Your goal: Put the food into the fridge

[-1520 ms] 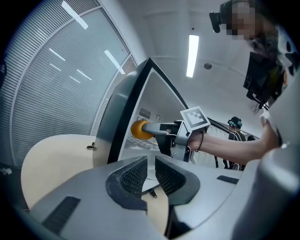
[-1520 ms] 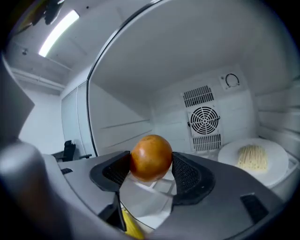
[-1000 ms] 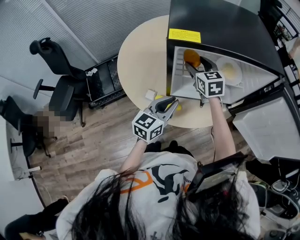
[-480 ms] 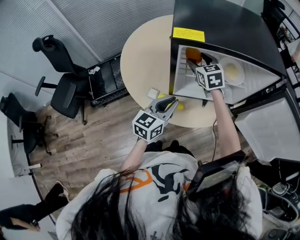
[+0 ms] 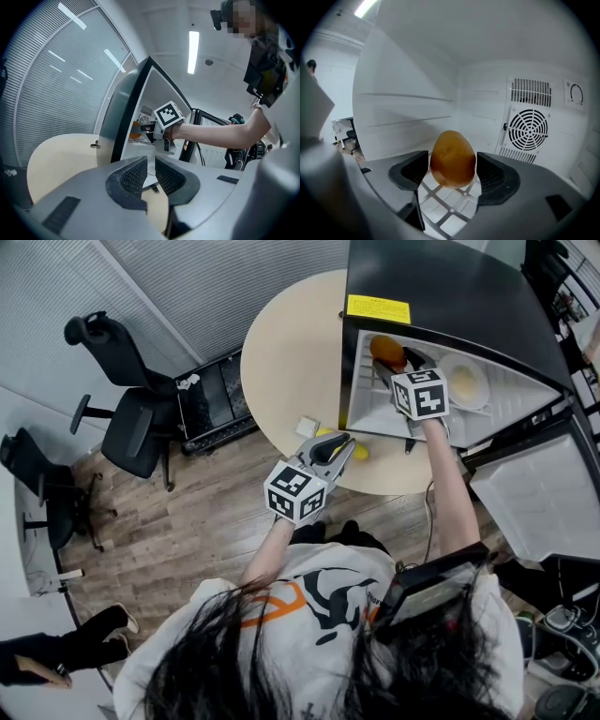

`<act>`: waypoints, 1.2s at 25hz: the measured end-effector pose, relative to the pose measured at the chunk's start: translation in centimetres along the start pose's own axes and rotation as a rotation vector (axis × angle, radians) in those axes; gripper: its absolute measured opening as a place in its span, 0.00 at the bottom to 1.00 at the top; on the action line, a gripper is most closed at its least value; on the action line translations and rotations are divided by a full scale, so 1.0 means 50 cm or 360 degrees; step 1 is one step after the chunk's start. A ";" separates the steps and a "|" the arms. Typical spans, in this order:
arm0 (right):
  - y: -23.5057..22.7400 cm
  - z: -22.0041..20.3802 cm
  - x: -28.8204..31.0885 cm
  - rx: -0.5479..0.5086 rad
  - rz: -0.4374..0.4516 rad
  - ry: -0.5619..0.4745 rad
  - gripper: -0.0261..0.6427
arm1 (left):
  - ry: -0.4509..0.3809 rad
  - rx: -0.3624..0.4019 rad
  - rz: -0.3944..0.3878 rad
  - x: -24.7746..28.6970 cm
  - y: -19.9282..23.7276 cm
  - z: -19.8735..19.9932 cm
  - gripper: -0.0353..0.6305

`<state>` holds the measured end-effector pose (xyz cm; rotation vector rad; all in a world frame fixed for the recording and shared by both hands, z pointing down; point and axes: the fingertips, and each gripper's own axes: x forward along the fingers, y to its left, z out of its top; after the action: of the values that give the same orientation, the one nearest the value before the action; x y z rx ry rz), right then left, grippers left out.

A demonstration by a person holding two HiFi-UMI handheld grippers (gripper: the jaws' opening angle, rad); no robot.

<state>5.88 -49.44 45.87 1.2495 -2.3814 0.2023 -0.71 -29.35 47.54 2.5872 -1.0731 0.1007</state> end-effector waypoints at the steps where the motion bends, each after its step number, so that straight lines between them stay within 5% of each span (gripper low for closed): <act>1: -0.001 0.001 -0.001 0.0031 0.0004 -0.0007 0.51 | -0.0001 -0.0001 0.0002 0.000 0.001 0.000 0.13; 18: 0.011 0.040 -0.127 0.0213 -0.0049 -0.0293 0.55 | 0.0000 0.0011 -0.0033 -0.005 0.007 0.006 0.13; 30: 0.121 -0.018 -0.223 0.0489 -0.0041 -0.0439 0.55 | -0.0012 0.0029 -0.0113 -0.027 0.001 0.019 0.13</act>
<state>6.76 -37.29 42.16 1.5318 -2.6399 0.4263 -1.77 -28.82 46.42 2.6403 -0.9861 0.0843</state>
